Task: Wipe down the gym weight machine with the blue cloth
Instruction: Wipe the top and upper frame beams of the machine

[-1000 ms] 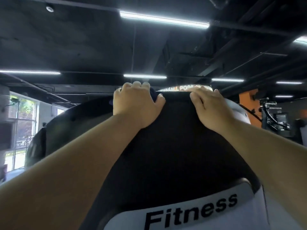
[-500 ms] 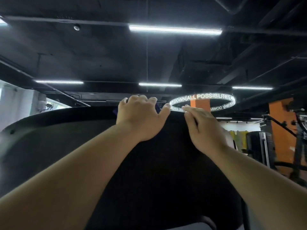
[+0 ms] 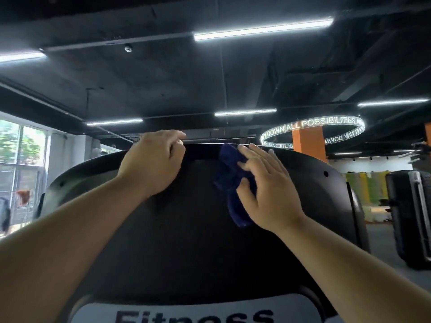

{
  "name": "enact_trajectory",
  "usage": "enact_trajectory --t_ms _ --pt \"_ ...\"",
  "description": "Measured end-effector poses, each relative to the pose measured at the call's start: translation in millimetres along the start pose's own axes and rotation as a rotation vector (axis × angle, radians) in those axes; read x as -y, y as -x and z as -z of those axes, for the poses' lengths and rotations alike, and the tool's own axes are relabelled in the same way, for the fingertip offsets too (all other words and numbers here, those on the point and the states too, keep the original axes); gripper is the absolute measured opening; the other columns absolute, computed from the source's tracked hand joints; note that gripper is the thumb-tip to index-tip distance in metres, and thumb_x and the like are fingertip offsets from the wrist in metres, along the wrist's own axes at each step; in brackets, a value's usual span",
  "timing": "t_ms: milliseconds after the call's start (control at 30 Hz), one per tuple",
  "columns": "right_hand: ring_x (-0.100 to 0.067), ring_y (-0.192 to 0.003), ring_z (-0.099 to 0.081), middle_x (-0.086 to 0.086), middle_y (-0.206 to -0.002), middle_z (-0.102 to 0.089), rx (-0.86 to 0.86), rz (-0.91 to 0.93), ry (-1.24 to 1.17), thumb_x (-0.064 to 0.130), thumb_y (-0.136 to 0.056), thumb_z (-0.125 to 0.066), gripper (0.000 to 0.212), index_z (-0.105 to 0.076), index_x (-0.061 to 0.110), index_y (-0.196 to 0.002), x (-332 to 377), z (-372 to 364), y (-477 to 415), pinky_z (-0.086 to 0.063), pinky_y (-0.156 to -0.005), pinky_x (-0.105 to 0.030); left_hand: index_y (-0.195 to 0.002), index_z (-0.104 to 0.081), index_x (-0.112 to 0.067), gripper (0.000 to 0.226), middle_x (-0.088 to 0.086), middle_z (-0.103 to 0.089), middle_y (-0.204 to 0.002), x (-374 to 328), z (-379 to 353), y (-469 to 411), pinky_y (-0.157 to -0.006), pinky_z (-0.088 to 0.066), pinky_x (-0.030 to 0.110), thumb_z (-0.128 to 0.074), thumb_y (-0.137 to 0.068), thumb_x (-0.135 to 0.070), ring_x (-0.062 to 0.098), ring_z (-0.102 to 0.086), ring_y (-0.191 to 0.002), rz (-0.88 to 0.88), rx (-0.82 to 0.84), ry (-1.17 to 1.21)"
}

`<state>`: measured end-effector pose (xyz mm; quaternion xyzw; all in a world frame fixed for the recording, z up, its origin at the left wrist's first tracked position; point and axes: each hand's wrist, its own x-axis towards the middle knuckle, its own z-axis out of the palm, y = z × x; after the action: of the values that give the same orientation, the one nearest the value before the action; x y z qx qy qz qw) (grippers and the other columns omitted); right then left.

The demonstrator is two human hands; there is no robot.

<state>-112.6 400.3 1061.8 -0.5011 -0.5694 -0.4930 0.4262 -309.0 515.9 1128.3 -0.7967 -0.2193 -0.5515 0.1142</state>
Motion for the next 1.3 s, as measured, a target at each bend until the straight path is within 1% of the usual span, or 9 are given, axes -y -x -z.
enact_trajectory --t_ms 133,233,433,633,733,867,1067,1167,1300 --pt "-0.017 -0.135 -0.040 0.005 -0.144 -0.051 0.072 -0.347 -0.046 0.035 -0.100 -0.037 0.041 -0.045 0.028 -0.140 27.4 -2.1 -57.4 -0.027 -0.117 -0.044 -0.131 -0.058 -0.017 0.054 0.002 -0.063 -0.129 21.8 -16.8 16.5 -0.108 -0.038 0.040 -0.026 -0.093 -0.037 0.023 -0.056 -0.121 -0.147 -0.053 -0.117" --pt "-0.010 -0.148 -0.017 0.014 -0.160 -0.024 0.155 -0.213 0.039 0.052 -0.100 -0.029 0.052 -0.023 0.043 -0.151 44.1 -17.8 -60.6 -0.017 -0.122 -0.039 -0.132 -0.059 -0.016 0.049 0.001 -0.063 -0.131 26.4 -26.6 21.7 -0.111 -0.034 0.040 -0.028 -0.097 -0.032 0.020 -0.055 -0.124 -0.179 -0.151 -0.141" --pt "-0.003 -0.148 -0.018 0.016 -0.157 -0.030 0.072 -0.031 0.124 0.048 -0.097 -0.031 0.049 -0.043 0.038 -0.144 40.3 -25.7 -16.5 -0.009 -0.122 -0.033 -0.133 -0.059 -0.017 0.052 0.000 -0.062 -0.133 29.9 -29.8 17.8 -0.111 -0.035 0.039 -0.026 -0.097 -0.035 0.017 -0.054 -0.127 -0.208 -0.166 -0.128" --pt "-0.006 -0.141 -0.033 0.015 -0.147 -0.046 -0.098 -0.491 0.088 0.037 -0.099 -0.039 0.040 -0.055 0.033 -0.136 32.6 -31.4 -62.2 -0.025 -0.111 -0.025 -0.131 -0.061 -0.015 0.051 0.001 -0.063 -0.131 35.6 -33.6 19.0 -0.110 -0.038 0.041 -0.028 -0.097 -0.034 0.019 -0.056 -0.126 -0.232 -0.190 -0.127" --pt "-0.001 -0.147 -0.013 0.018 -0.156 -0.028 -0.144 -0.390 0.119 0.039 -0.099 -0.033 0.047 -0.042 0.034 -0.145 53.9 -38.4 -23.2 -0.010 -0.121 -0.028 -0.131 -0.060 -0.014 0.052 0.003 -0.063 -0.131 37.3 -34.1 17.6 -0.110 -0.038 0.042 -0.028 -0.097 -0.034 0.021 -0.056 -0.126 -0.253 -0.201 -0.128" --pt "0.003 -0.148 -0.004 0.022 -0.160 -0.014 0.052 -0.168 0.183 0.048 -0.096 -0.028 0.051 -0.029 0.044 -0.146 41.1 -23.0 7.3 0.006 -0.121 -0.024 -0.135 -0.058 -0.015 0.053 0.004 -0.059 -0.137 37.3 -33.1 19.4 -0.112 -0.033 0.042 -0.030 -0.095 -0.038 0.021 -0.053 -0.130 -0.266 -0.200 -0.139" --pt "-0.006 -0.140 -0.033 0.017 -0.148 -0.043 0.007 -0.452 0.078 0.045 -0.097 -0.029 0.048 -0.050 0.034 -0.139 -13.0 -3.8 -38.5 0.002 -0.114 -0.027 -0.137 -0.055 -0.017 0.057 0.002 -0.052 -0.145 31.7 -29.6 28.5 -0.116 -0.024 0.041 -0.032 -0.091 -0.040 0.021 -0.044 -0.137 -0.369 -0.138 -0.155" --pt "-0.005 -0.147 -0.018 0.014 -0.156 -0.030 -0.105 -0.438 0.080 0.045 -0.096 -0.028 0.052 -0.043 0.033 -0.145 4.5 -12.8 0.3 -0.004 -0.123 -0.034 -0.141 -0.051 -0.018 0.061 0.004 -0.046 -0.150 12.5 -30.1 33.6 -0.118 -0.016 0.041 -0.029 -0.090 -0.046 0.023 -0.036 -0.142 -0.320 -0.084 -0.168" --pt "0.003 -0.148 0.002 0.020 -0.160 -0.011 0.045 -0.232 0.111 0.048 -0.098 -0.024 0.053 -0.027 0.039 -0.150 -17.8 5.2 37.6 0.007 -0.122 -0.033 -0.144 -0.045 -0.022 0.062 0.000 -0.041 -0.153 -45.1 -49.8 28.4 -0.120 -0.008 0.039 -0.023 -0.091 -0.045 0.017 -0.029 -0.146 -0.321 -0.059 -0.147"
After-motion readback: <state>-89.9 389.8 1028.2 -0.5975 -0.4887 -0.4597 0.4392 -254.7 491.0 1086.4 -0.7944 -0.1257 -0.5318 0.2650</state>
